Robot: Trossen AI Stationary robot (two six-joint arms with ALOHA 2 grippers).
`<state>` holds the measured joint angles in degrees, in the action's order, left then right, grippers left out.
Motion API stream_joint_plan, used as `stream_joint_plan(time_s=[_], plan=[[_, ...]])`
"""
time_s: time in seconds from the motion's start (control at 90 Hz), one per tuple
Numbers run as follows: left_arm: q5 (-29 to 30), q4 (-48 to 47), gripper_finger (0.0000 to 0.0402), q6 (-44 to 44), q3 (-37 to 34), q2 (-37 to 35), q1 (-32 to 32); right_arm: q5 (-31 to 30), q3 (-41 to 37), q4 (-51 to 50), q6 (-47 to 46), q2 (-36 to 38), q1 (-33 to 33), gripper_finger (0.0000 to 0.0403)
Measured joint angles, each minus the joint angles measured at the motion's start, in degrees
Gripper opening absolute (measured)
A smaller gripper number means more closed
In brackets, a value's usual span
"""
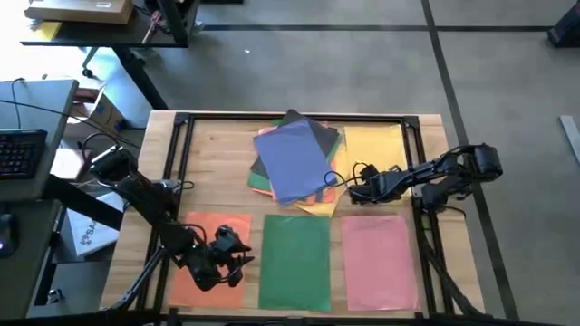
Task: Organize paper
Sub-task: Move the yellow paper to the upper right of the table, then move the blue paper to the upper left of the table
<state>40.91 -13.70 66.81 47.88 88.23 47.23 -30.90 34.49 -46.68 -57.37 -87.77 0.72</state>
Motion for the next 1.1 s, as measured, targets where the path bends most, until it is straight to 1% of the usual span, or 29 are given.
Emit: stream_joint_plan(time_s=[0.044, 0.144, 0.211, 0.322, 0.378, 0.467, 0.533, 0.633, 0.722, 0.811, 0.867, 0.967, 1.1], plan=[[0.0, -0.1, 0.0133, 0.0, 0.0, 0.0, 0.0, 0.9, 1.7, -2.4, 0.0, 0.0, 0.4, 0.0108], [0.4, 0.0, 0.0133, -1.7, 0.0, 0.0, 0.0, -0.9, 6.2, -4.3, 1.4, 0.1, 1.3, 0.0108], [1.3, 0.1, 0.0133, -4.5, 0.0, 0.0, -0.1, -1.6, 8.5, -5.3, 3.3, 0.1, 2.3, 0.0108], [6.1, 0.3, 0.0133, -10.1, 0.0, 0.2, -1.7, -3.2, 11.7, -3.1, 5.5, 0.2, 5.4, 0.0108], [6.3, 0.5, 0.0133, -13.5, 0.0, 0.2, -4.3, -5.2, 12.3, -1.4, 7.0, 0.2, 7.4, 0.0108], [2.7, 2.5, 0.0133, -21.4, 0.0, 0.7, -9.7, -8.5, 11.8, 1.8, 8.5, 0.2, 10.9, 0.0108], [-1.0, 5.6, 0.0133, -29.2, 0.0, 1.5, -14.0, -9.4, 11.0, 3.0, 7.7, 0.2, 13.1, 0.0108], [-4.9, 13.6, 0.0136, -42.1, 0.0, 3.5, -20.3, -9.4, 9.4, 4.7, 3.2, 0.3, 16.4, 0.0108], [-7.9, 21.0, 0.0141, -54.2, 0.0, 6.7, -24.8, -9.3, 8.0, 5.6, -1.6, 0.3, 19.3, 0.0108], [-11.0, 27.1, 0.0150, -63.3, 0.0, 10.4, -28.3, -9.4, 7.5, 5.7, -5.5, 0.3, 21.6, 0.0108], [-12.0, 29.2, 0.0156, -67.0, 0.0, 12.9, -30.0, -9.4, 7.3, 6.1, -7.0, 0.3, 22.7, 0.0108], [-10.1, 30.4, 0.0166, -70.0, 0.0, 16.7, -32.0, -9.5, 7.3, 7.2, -7.1, 0.3, 23.9, 0.0108], [-4.3, 29.2, 0.0172, -72.5, 0.9, 20.2, -32.7, -10.4, 7.3, 8.3, -6.9, 0.3, 24.6, 0.0108]])
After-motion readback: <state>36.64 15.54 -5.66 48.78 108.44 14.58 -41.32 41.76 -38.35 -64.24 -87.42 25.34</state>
